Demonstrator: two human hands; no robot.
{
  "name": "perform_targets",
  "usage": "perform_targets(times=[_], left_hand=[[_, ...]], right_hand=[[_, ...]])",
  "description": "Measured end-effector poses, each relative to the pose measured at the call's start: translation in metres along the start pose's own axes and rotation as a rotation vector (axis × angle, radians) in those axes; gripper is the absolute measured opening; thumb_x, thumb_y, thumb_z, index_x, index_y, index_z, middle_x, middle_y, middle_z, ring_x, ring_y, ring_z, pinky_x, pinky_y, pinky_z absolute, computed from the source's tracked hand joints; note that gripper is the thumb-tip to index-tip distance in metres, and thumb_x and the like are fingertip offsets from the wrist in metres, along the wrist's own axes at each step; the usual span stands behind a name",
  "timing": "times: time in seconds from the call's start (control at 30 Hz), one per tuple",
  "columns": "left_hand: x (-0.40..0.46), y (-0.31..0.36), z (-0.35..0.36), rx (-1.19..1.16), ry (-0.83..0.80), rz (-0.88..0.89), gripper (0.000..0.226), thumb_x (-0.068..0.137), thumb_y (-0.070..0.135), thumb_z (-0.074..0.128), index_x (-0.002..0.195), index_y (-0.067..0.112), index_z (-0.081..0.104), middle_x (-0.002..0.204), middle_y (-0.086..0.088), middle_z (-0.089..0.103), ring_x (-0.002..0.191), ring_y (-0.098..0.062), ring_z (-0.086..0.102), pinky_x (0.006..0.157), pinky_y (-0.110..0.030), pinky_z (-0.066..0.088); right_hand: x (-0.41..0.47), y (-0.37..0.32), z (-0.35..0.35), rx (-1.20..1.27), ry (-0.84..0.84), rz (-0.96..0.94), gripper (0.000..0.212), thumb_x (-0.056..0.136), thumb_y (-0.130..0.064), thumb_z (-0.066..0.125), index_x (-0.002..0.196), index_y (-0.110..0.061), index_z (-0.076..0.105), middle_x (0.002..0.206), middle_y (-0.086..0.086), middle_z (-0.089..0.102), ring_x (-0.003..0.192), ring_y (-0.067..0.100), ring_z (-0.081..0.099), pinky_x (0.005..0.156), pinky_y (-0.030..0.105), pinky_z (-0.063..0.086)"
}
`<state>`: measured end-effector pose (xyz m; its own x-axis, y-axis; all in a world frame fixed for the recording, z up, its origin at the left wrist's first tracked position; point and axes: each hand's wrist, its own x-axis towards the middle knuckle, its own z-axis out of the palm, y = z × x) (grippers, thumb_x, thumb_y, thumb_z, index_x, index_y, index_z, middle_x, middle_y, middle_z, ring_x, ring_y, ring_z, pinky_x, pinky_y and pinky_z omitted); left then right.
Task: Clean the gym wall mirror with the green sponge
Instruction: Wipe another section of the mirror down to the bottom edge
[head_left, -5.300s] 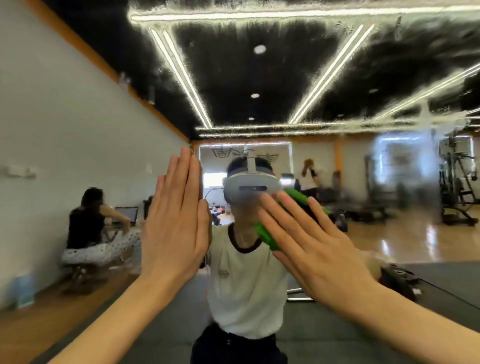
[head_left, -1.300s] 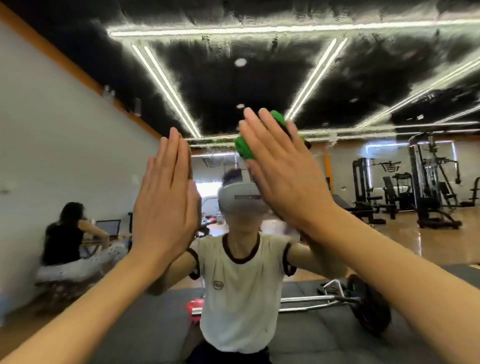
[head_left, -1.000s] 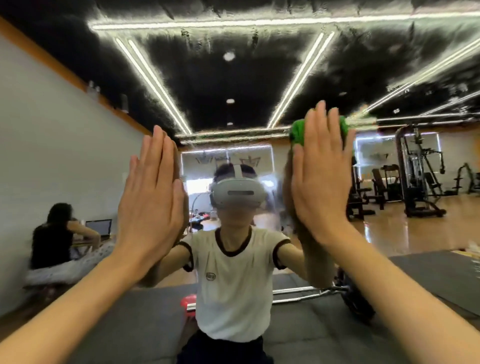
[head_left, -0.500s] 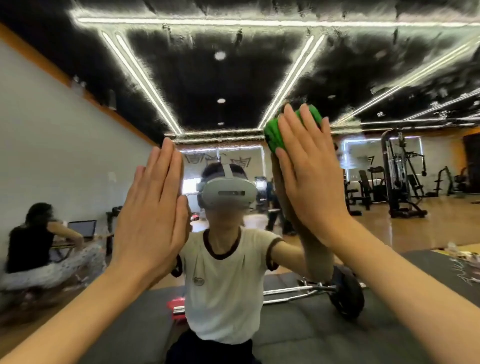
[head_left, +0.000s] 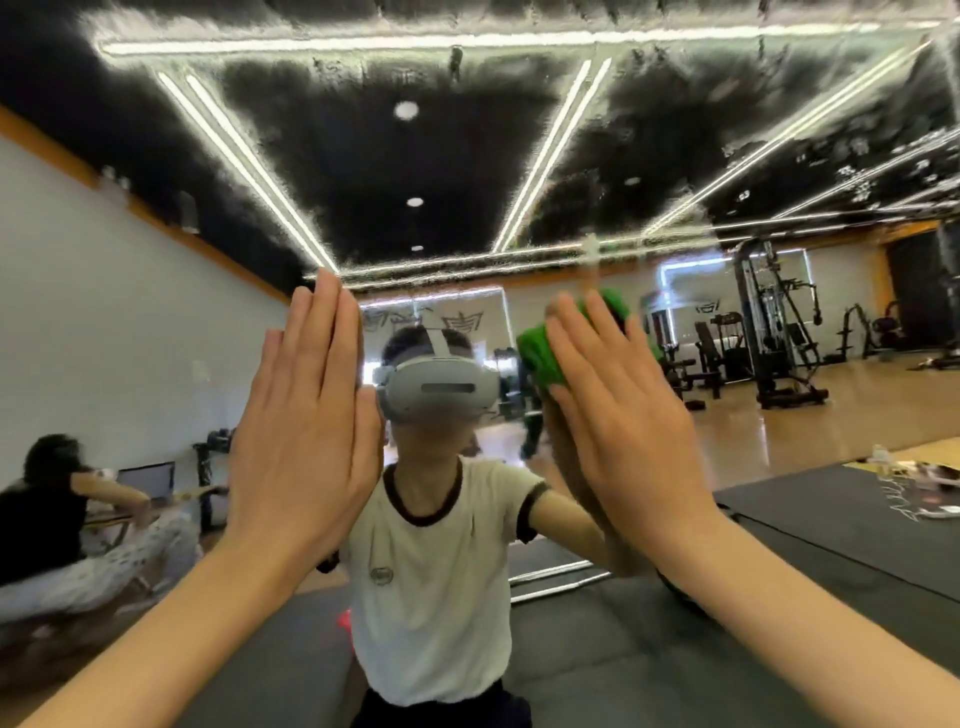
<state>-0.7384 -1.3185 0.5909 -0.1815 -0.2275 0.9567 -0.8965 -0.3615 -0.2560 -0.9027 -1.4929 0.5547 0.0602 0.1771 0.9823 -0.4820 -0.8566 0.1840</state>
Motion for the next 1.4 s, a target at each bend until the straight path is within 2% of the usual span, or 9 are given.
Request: perform_targets(times=[0.13, 0.33, 0.6, 0.73, 0.83, 1.0, 1.1, 1.27, 1.4], left_hand=[[0.001, 0.000, 0.001, -0.006, -0.010, -0.013, 0.062, 0.105, 0.027, 0.022, 0.162, 0.005, 0.010, 0.170, -0.008, 0.004, 0.157, -0.020, 0.000, 0.125, -0.026, -0.007], [0.000, -0.003, 0.000, -0.004, -0.020, 0.003, 0.062, 0.105, 0.025, 0.027, 0.162, 0.006, 0.010, 0.171, -0.008, 0.003, 0.157, -0.019, -0.003, 0.127, -0.031, -0.005], [0.000, -0.005, 0.004, 0.030, -0.010, 0.009, 0.063, 0.106, 0.023, 0.029, 0.162, 0.005, 0.008, 0.171, -0.009, 0.001, 0.157, -0.020, -0.004, 0.127, -0.033, -0.005], [-0.001, -0.004, 0.004, 0.033, -0.020, 0.007, 0.062, 0.106, 0.023, 0.028, 0.162, 0.004, 0.008, 0.171, -0.010, 0.001, 0.157, -0.021, -0.004, 0.128, -0.036, -0.002], [-0.001, -0.004, 0.004, 0.034, -0.012, 0.006, 0.062, 0.106, 0.023, 0.028, 0.162, 0.004, 0.008, 0.171, -0.010, 0.001, 0.157, -0.021, -0.003, 0.128, -0.039, 0.001], [-0.001, -0.003, 0.005, 0.018, 0.010, 0.006, 0.063, 0.104, 0.020, 0.029, 0.161, 0.002, 0.010, 0.170, -0.011, 0.003, 0.157, -0.022, -0.001, 0.128, -0.036, -0.001], [-0.001, -0.002, 0.003, 0.010, 0.013, 0.002, 0.064, 0.103, 0.018, 0.032, 0.161, 0.002, 0.010, 0.170, -0.012, 0.003, 0.157, -0.022, -0.001, 0.127, -0.033, -0.004], [-0.001, -0.003, 0.002, 0.002, 0.005, 0.000, 0.064, 0.103, 0.020, 0.031, 0.161, 0.002, 0.009, 0.170, -0.012, 0.003, 0.157, -0.023, -0.002, 0.127, -0.034, -0.004], [-0.001, -0.004, 0.005, 0.007, 0.035, 0.015, 0.065, 0.102, 0.017, 0.033, 0.161, 0.001, 0.010, 0.170, -0.013, 0.005, 0.157, -0.024, 0.000, 0.127, -0.035, -0.003]], right_hand=[[-0.034, 0.008, -0.011, -0.019, -0.066, -0.142, 0.044, 0.104, -0.016, 0.043, 0.146, -0.002, 0.042, 0.153, 0.016, 0.043, 0.145, 0.031, 0.036, 0.123, 0.046, 0.024], [0.115, 0.001, 0.006, -0.054, 0.041, 0.109, 0.046, 0.105, -0.013, 0.039, 0.149, -0.001, 0.043, 0.155, 0.018, 0.042, 0.148, 0.035, 0.031, 0.123, 0.041, 0.010], [-0.009, -0.002, -0.010, -0.012, -0.105, -0.250, 0.043, 0.104, -0.015, 0.048, 0.145, -0.003, 0.049, 0.153, 0.014, 0.045, 0.146, 0.032, 0.036, 0.123, 0.045, 0.024], [0.105, -0.002, 0.006, -0.037, -0.006, -0.100, 0.047, 0.105, -0.017, 0.038, 0.148, 0.000, 0.043, 0.155, 0.019, 0.041, 0.147, 0.036, 0.031, 0.124, 0.032, -0.001], [0.121, -0.021, 0.014, -0.017, 0.058, 0.040, 0.046, 0.104, -0.010, 0.041, 0.149, 0.001, 0.041, 0.156, 0.021, 0.039, 0.148, 0.038, 0.029, 0.123, 0.040, 0.005], [-0.028, -0.032, -0.002, 0.013, -0.134, -0.276, 0.046, 0.107, -0.015, 0.044, 0.151, -0.005, 0.038, 0.158, 0.015, 0.037, 0.150, 0.032, 0.029, 0.125, 0.046, 0.019], [-0.008, -0.019, -0.009, 0.017, -0.215, -0.392, 0.046, 0.107, -0.022, 0.039, 0.151, -0.007, 0.039, 0.157, 0.013, 0.039, 0.148, 0.031, 0.031, 0.125, 0.044, 0.017], [0.129, -0.040, 0.012, 0.025, -0.052, -0.036, 0.049, 0.107, -0.022, 0.031, 0.152, -0.003, 0.039, 0.159, 0.016, 0.037, 0.150, 0.034, 0.026, 0.123, 0.035, 0.000], [0.044, -0.057, 0.014, -0.025, -0.076, -0.080, 0.049, 0.105, -0.015, 0.041, 0.154, -0.005, 0.037, 0.161, 0.015, 0.032, 0.152, 0.032, 0.022, 0.127, 0.042, 0.006]])
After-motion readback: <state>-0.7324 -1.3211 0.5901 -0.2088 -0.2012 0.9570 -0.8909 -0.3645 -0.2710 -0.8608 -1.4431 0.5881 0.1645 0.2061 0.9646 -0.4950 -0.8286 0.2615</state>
